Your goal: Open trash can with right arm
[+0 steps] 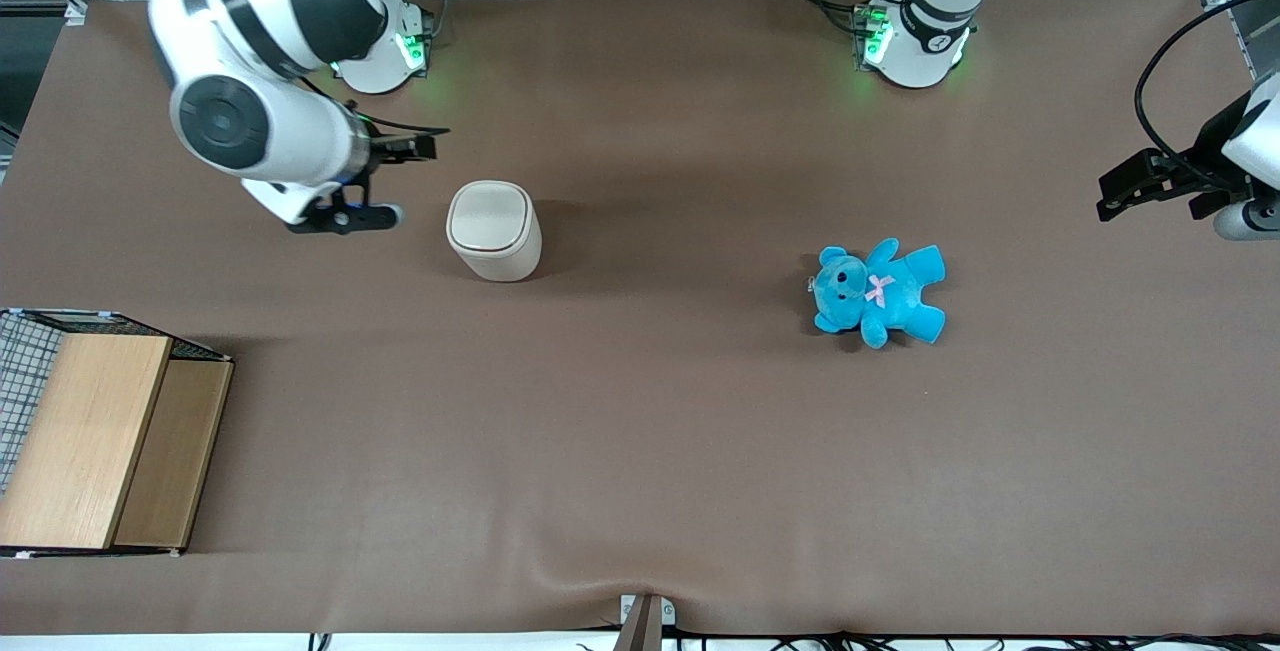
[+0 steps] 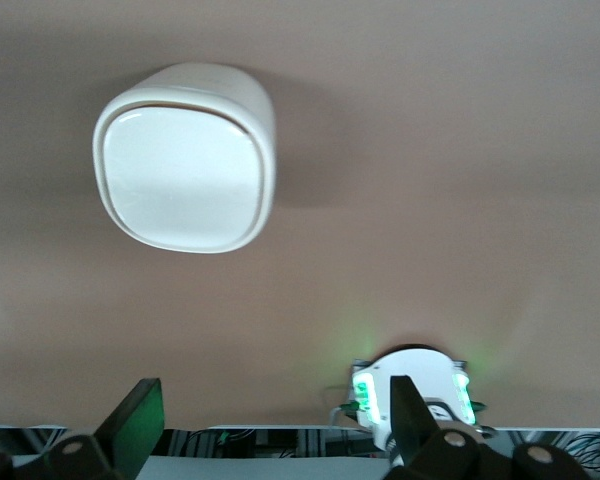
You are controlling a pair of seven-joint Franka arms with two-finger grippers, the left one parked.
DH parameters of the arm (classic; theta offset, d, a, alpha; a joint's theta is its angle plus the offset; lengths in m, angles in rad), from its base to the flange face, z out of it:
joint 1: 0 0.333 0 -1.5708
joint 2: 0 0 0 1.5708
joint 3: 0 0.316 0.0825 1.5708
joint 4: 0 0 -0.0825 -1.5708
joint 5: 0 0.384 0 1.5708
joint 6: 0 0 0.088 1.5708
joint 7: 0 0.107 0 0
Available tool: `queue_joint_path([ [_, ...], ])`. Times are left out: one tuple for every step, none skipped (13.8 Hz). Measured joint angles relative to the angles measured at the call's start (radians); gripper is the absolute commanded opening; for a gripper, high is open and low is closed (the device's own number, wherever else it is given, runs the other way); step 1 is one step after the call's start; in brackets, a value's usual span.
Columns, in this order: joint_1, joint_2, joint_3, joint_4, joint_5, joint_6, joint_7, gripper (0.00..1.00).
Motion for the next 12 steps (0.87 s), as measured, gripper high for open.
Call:
queue_joint_path([
  [0.003, 0.023, 0.0, -0.008, 0.012, 0.021, 0.0, 1.0],
  [0.003, 0.047, 0.0, -0.012, 0.02, 0.041, 0.0, 1.0],
  [0.004, 0.072, -0.001, -0.013, 0.028, 0.053, 0.0, 1.0],
  [0.006, 0.094, -0.001, -0.013, 0.032, 0.064, 0.0, 0.98],
  [0.009, 0.115, -0.001, -0.013, 0.034, 0.076, 0.0, 0.9],
  [0.011, 0.134, -0.001, -0.013, 0.036, 0.09, 0.0, 0.74],
  [0.012, 0.151, -0.001, -0.014, 0.045, 0.107, 0.0, 0.55],
  [0.014, 0.167, -0.001, -0.014, 0.06, 0.125, 0.0, 0.33],
  [0.015, 0.182, -0.001, -0.014, 0.077, 0.136, 0.0, 0.14],
  [0.016, 0.194, -0.001, -0.014, 0.089, 0.142, 0.0, 0.0],
  [0.016, 0.205, -0.001, -0.014, 0.094, 0.143, 0.0, 0.0],
  [0.015, 0.213, -0.002, -0.014, 0.096, 0.143, 0.0, 0.0],
])
